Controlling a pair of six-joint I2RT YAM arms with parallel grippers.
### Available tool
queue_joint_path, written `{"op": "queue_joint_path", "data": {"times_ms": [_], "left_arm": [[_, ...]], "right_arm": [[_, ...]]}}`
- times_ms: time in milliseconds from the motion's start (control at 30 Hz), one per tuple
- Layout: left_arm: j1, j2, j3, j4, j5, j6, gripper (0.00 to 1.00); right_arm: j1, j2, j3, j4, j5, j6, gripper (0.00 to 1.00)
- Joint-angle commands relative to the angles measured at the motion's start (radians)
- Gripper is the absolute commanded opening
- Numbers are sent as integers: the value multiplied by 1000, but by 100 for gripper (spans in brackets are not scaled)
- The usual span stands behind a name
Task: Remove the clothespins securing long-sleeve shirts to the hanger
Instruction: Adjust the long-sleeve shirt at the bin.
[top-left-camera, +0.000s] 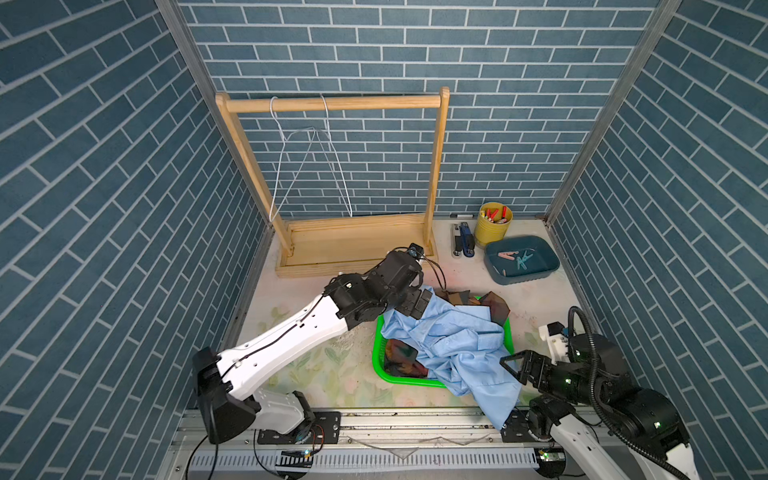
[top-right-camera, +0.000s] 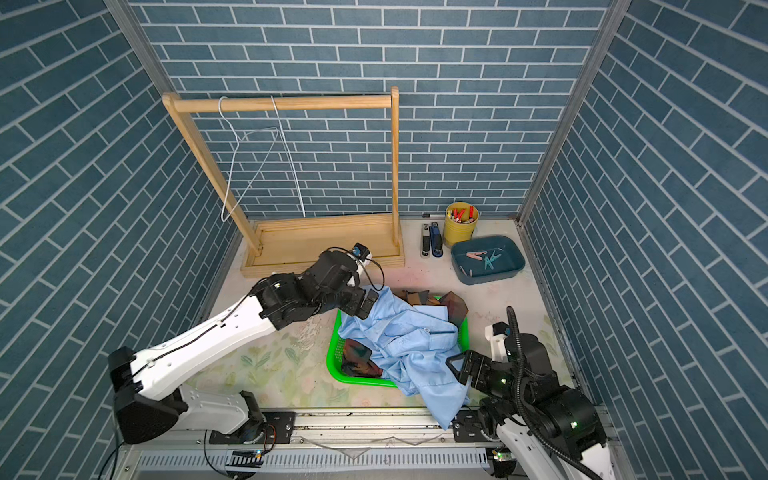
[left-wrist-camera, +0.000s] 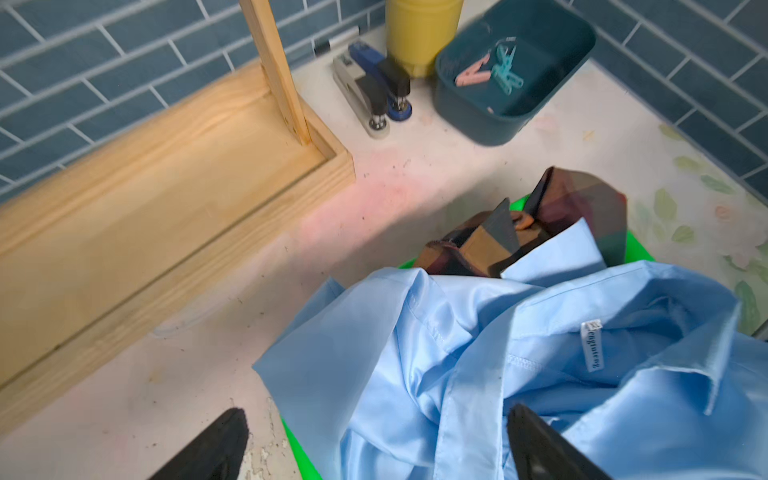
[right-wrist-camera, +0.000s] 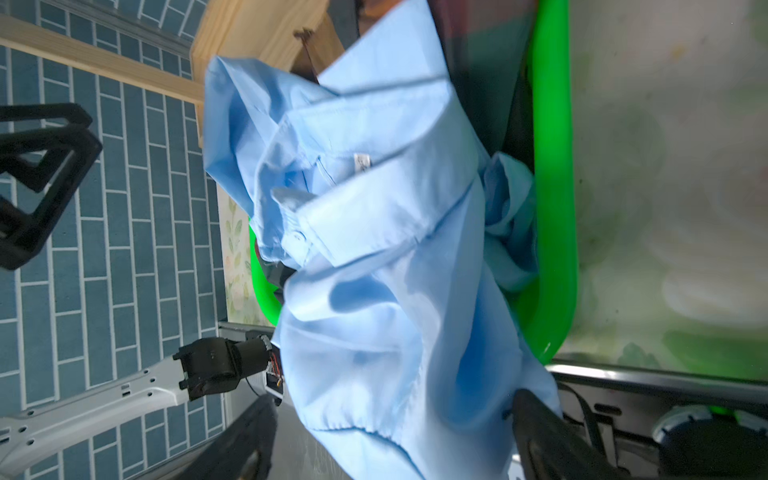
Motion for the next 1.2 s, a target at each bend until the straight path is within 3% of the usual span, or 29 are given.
{"op": "queue_joint_path", "data": {"times_ms": [0, 133, 200, 367, 500, 767, 933, 1067, 1167], "left_arm": [[69, 36, -21, 73, 60, -50, 100], [83, 154, 1, 60, 126, -33, 100], [78, 214, 8, 37, 172, -22, 100], [36, 209, -92, 39, 162, -25, 100], [14, 166, -179, 28, 171, -37, 100], [-62, 82, -301, 7, 170, -94, 100], [-85, 111, -348, 52, 176, -145, 100], [-84, 135, -354, 88, 173, -170, 100], [-84, 165, -353, 107, 179, -184, 100]], "right_arm": [[-2, -40, -79, -37, -101, 129, 83], [-1, -9, -129, 34, -107, 138, 81], [-2, 22, -145, 88, -104, 135, 74], [-2, 160, -71, 199, -34, 88, 30], [-2, 263, -35, 287, -23, 47, 0], [-2, 542, 166, 516, 56, -78, 0], [-1, 703, 267, 651, 18, -140, 0], [1, 745, 236, 724, -18, -150, 0], [3, 694, 89, 773, -3, -171, 0]]}}
